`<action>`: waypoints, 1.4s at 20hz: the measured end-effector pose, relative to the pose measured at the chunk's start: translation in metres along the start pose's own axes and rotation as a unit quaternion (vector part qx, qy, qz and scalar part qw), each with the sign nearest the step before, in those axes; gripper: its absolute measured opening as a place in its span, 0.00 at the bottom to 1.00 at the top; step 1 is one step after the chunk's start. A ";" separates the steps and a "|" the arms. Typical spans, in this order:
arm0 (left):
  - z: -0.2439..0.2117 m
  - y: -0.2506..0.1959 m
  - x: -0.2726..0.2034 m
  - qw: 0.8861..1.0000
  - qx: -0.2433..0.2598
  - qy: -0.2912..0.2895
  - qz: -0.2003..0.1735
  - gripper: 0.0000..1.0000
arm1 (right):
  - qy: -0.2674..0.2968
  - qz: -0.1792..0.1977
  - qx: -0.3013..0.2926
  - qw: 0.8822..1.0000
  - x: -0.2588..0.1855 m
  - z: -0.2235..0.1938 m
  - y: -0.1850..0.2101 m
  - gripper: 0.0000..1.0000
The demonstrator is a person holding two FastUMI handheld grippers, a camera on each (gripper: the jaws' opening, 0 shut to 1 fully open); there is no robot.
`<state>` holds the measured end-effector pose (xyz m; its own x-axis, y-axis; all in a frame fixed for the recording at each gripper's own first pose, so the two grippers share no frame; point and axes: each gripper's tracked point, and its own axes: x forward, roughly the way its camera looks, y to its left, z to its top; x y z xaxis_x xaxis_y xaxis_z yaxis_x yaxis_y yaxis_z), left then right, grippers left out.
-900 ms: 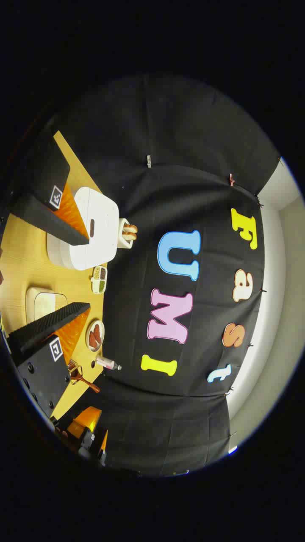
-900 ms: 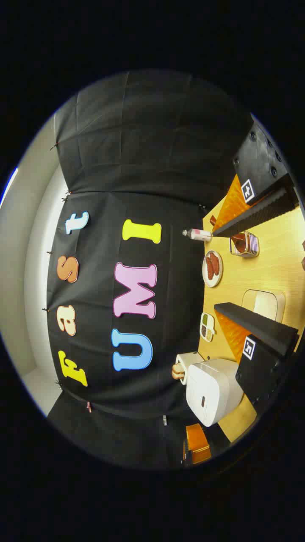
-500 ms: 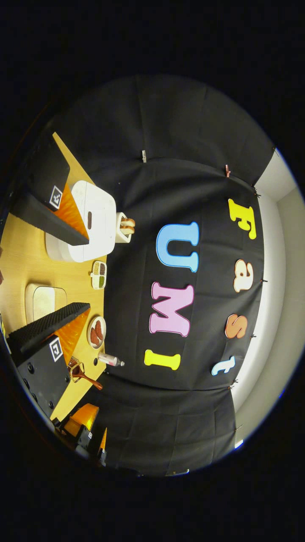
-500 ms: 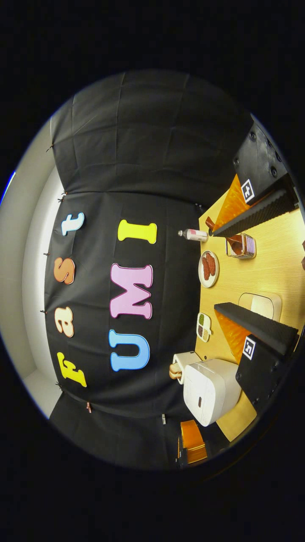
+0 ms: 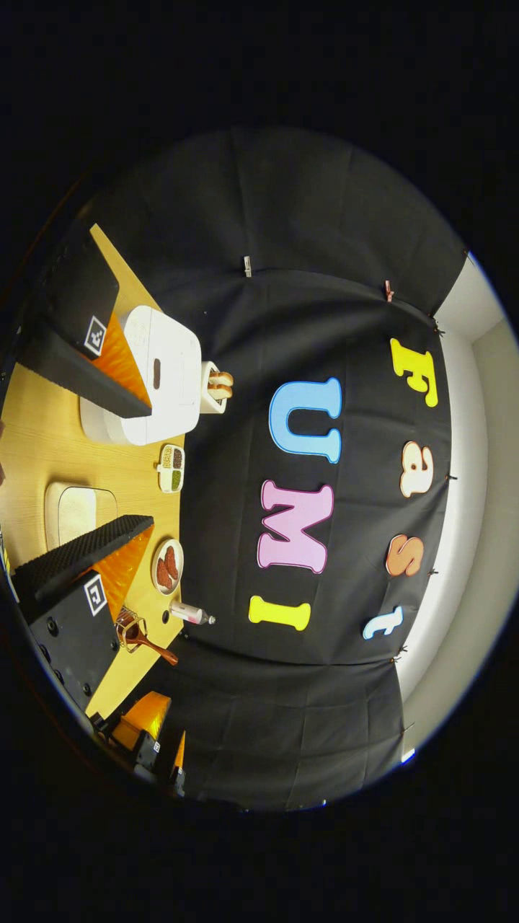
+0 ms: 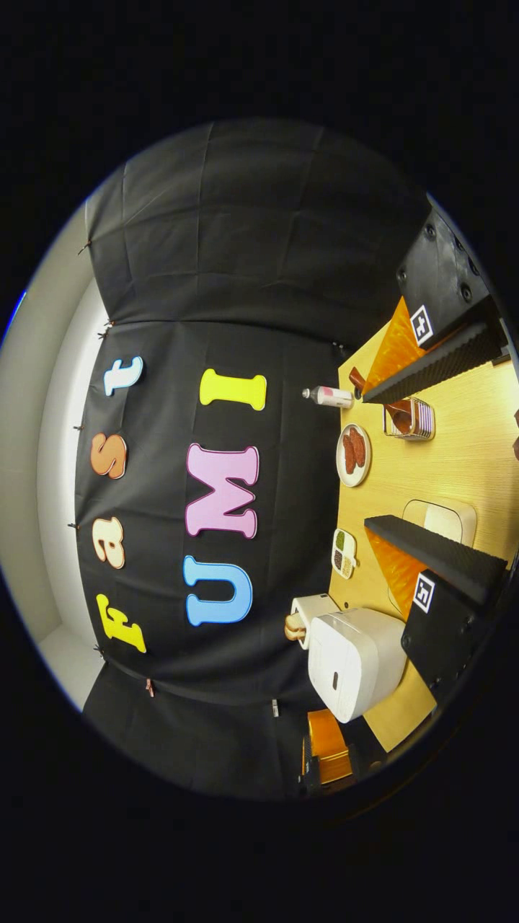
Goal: Close the left gripper, press the button to open the rice cooker; take a wooden spoon from the chopstick holder with the right hand, scoop a spoonful of rice and pour it into the rice cooker, then put the wooden spoon back into the chopstick holder.
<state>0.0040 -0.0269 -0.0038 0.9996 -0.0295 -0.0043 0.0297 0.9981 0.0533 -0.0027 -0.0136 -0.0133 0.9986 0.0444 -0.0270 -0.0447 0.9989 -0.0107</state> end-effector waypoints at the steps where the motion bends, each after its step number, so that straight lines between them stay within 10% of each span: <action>1: 0.002 0.002 0.002 1.000 0.002 -0.002 0.001 0.94 | 0.003 0.000 0.000 1.000 0.000 -0.001 -0.001 0.98; 10: 0.014 0.044 0.035 0.999 -0.001 -0.009 0.041 0.92 | 0.006 -0.001 -0.002 1.000 0.023 -0.003 -0.010 0.98; 13: 0.021 0.055 0.050 0.999 -0.011 0.007 0.029 0.65 | 0.011 -0.002 0.002 1.000 0.034 -0.005 -0.011 0.98; 18: 0.032 0.077 0.078 1.000 0.002 0.017 0.024 0.47 | 0.012 -0.007 0.012 1.000 0.053 -0.006 -0.012 0.98; 21: 0.036 0.098 0.093 0.999 0.022 0.024 0.036 0.10 | 0.020 -0.007 0.024 0.999 0.059 -0.009 -0.009 0.98; 28: 0.004 0.112 0.137 0.994 0.019 0.104 -0.003 0.06 | 0.038 -0.026 0.040 0.998 0.056 -0.019 -0.016 0.98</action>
<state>0.1441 0.0811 0.0056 0.9775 -0.0200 -0.2101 0.0400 0.9950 0.0913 0.0530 -0.0269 -0.0341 0.9946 -0.0064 -0.1037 0.0132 0.9977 0.0658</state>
